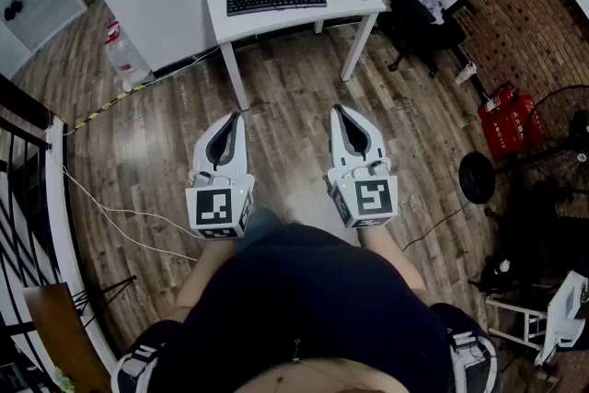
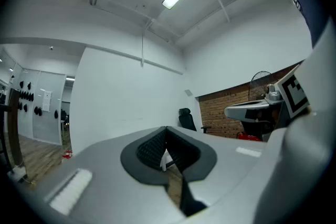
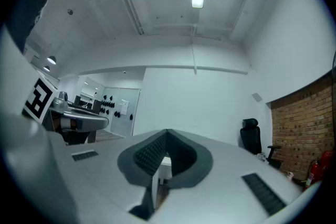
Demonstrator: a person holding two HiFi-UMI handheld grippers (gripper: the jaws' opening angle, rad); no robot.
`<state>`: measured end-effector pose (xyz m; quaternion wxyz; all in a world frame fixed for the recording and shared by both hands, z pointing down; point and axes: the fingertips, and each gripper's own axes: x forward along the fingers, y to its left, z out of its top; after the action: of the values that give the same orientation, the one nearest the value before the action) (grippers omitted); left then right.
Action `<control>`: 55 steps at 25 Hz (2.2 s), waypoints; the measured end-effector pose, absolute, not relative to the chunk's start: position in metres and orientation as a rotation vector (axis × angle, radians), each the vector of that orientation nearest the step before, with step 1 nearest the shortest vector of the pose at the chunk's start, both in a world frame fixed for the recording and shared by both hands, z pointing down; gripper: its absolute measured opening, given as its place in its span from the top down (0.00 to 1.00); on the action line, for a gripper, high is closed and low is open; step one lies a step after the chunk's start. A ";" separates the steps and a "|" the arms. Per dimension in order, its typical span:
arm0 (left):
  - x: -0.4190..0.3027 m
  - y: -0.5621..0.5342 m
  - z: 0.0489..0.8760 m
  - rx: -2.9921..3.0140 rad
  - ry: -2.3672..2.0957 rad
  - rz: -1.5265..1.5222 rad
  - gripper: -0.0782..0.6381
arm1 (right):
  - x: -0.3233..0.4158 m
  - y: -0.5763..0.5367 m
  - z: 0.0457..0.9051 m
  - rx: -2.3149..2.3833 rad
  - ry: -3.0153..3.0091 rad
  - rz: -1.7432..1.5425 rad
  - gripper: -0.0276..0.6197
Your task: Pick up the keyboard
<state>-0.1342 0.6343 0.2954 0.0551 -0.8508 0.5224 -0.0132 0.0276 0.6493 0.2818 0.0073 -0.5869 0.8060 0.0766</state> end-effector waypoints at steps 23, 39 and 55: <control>-0.146 0.418 0.323 -2.659 1.632 -0.008 0.69 | 0.029 0.448 0.310 -1.842 2.566 0.164 0.94; -0.162 0.176 0.333 -2.741 1.544 0.000 0.69 | 0.012 0.215 0.322 -1.972 2.525 0.122 0.94; -0.141 0.058 0.364 -2.805 1.567 -0.048 0.69 | 0.033 0.102 0.344 -1.980 2.565 0.053 0.94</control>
<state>-0.1409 0.0584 0.3636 -0.0360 -0.8724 0.4872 -0.0151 0.0325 0.1018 0.3441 -0.0495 -0.6103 0.7904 0.0163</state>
